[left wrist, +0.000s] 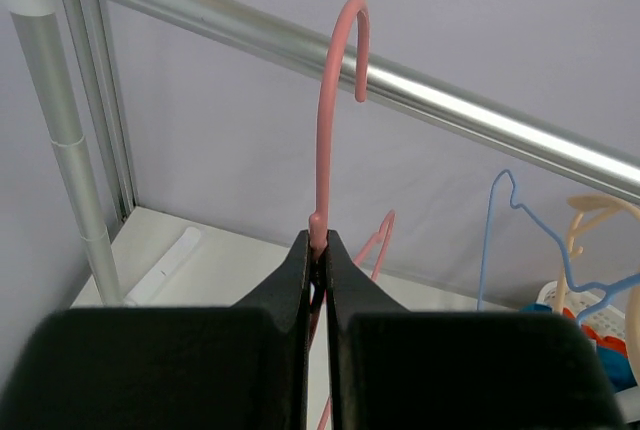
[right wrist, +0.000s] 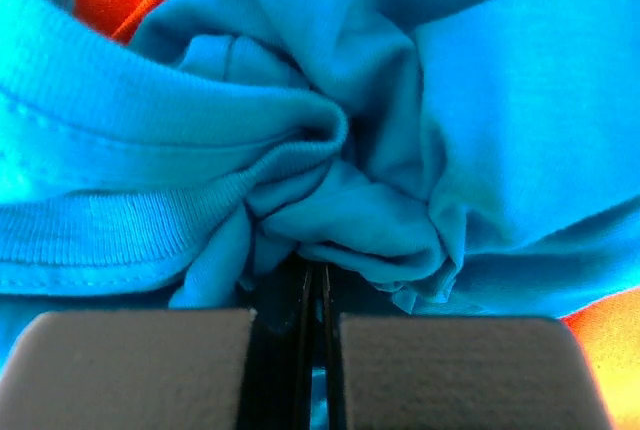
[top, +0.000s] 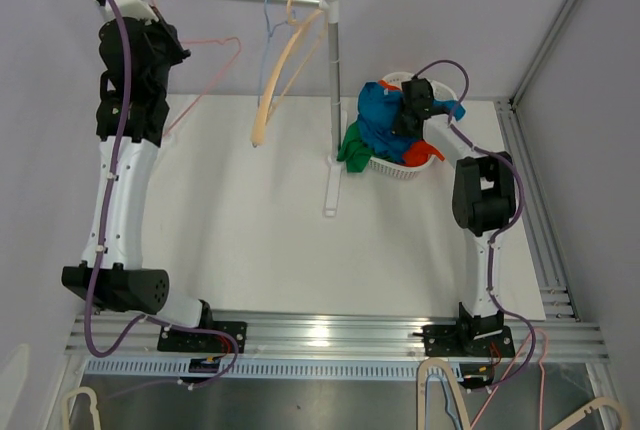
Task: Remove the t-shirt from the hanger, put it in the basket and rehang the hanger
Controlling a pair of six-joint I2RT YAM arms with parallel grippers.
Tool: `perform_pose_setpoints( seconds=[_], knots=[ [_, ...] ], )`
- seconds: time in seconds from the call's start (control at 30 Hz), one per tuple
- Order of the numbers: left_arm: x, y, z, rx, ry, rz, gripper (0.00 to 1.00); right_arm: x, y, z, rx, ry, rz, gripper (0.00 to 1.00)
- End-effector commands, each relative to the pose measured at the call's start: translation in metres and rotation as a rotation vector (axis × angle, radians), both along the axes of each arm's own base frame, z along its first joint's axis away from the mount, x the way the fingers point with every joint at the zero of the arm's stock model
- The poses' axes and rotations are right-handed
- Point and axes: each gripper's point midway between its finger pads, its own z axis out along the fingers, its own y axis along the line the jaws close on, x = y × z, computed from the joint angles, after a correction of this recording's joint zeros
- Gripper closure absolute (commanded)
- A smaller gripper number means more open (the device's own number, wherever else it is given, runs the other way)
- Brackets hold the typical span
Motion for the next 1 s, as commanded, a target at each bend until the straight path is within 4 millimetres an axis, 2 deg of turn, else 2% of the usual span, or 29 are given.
perform_pose_setpoints(
  seconds=[0.0,0.03,0.07,0.17,0.27,0.37,0.4,0.43,0.47,0.57,0.63,0.67,0.7,0.77,0.83,0.87,0.9,0.97],
  knots=[
    [-0.003,0.005,0.031,0.038,-0.11,0.009,0.99,-0.084,-0.031,-0.089,-0.11,0.366,-0.022,1.0],
    [-0.001,0.004,0.032,0.031,-0.119,0.006,0.99,-0.083,-0.03,-0.083,-0.1,0.349,-0.025,1.0],
    [0.0,0.002,0.033,0.025,-0.126,-0.005,0.99,-0.079,-0.028,-0.064,-0.086,0.301,-0.029,0.97],
    [0.006,-0.004,0.036,0.003,-0.145,-0.038,0.99,-0.07,-0.026,-0.034,-0.065,0.23,-0.027,0.9],
    [0.012,-0.014,0.036,-0.018,-0.153,-0.086,0.99,-0.063,-0.031,0.003,-0.085,0.175,-0.043,0.73],
    [0.017,-0.023,0.035,-0.027,-0.153,-0.135,0.99,-0.06,-0.036,0.036,-0.102,0.118,-0.062,0.65],
    [0.018,-0.025,0.034,-0.028,-0.152,-0.146,0.99,-0.059,-0.037,0.045,-0.1,0.095,-0.065,0.57],
    [0.02,-0.028,0.033,-0.03,-0.149,-0.16,0.99,-0.058,-0.037,0.062,-0.092,0.057,-0.069,0.56],
    [0.021,-0.028,0.035,-0.034,-0.152,-0.156,0.99,-0.057,-0.037,0.07,-0.087,0.035,-0.067,0.55],
    [0.028,-0.03,0.024,-0.047,-0.119,-0.13,0.99,-0.052,-0.036,0.099,-0.07,-0.043,-0.069,0.53],
    [0.035,-0.033,0.019,-0.043,-0.113,-0.135,0.99,-0.051,-0.035,0.111,-0.058,-0.069,-0.07,0.47],
    [0.037,-0.035,0.019,-0.042,-0.114,-0.134,0.99,-0.051,-0.036,0.119,-0.057,-0.085,-0.065,0.38],
    [0.042,-0.037,0.014,-0.042,-0.105,-0.138,0.99,-0.05,-0.031,0.125,-0.043,-0.095,-0.045,0.32],
    [0.045,-0.043,0.016,-0.052,-0.111,-0.156,0.99,-0.052,-0.031,0.135,-0.035,-0.116,-0.039,0.3],
    [0.054,-0.049,0.008,-0.064,-0.093,-0.172,0.99,-0.054,-0.031,0.138,-0.034,-0.131,-0.035,0.3],
    [0.054,-0.054,0.014,-0.067,-0.107,-0.188,0.99,-0.054,-0.03,0.146,-0.026,-0.16,-0.033,0.27],
    [0.057,-0.057,0.014,-0.068,-0.104,-0.195,0.99,-0.056,-0.032,0.147,-0.027,-0.162,-0.033,0.04],
    [0.064,-0.064,0.012,-0.06,-0.097,-0.202,0.99,-0.058,-0.031,0.149,-0.023,-0.174,-0.027,0.03]
  ],
)
